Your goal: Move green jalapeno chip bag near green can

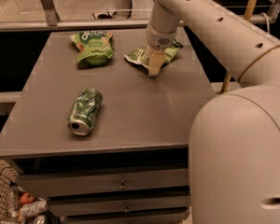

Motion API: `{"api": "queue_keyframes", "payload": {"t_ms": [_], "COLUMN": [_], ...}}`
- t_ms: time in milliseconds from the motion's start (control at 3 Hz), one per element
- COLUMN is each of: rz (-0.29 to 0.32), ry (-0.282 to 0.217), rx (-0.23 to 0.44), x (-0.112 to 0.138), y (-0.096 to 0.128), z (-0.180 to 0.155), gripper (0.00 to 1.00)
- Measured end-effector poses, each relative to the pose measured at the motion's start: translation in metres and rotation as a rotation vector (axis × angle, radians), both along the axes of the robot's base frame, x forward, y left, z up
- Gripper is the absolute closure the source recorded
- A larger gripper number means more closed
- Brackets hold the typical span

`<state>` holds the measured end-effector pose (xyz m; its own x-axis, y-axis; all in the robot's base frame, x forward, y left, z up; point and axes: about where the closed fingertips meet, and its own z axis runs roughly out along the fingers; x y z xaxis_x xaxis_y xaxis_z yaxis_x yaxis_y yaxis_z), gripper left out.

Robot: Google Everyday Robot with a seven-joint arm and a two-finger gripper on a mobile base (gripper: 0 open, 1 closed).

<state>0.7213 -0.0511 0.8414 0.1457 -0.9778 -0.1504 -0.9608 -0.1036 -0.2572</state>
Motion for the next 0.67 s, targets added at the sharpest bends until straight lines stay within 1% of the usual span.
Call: {"api": "queue_keyframes", "payload": {"t_ms": [333, 667], "rz": [0.013, 0.029], "ry": [-0.008, -0.027], "rx": [0.001, 0.003], "x": [0.0, -0.002], "y": [0.002, 0.005], "z": [0.004, 0.015], "gripper": [0.64, 0.88]}}
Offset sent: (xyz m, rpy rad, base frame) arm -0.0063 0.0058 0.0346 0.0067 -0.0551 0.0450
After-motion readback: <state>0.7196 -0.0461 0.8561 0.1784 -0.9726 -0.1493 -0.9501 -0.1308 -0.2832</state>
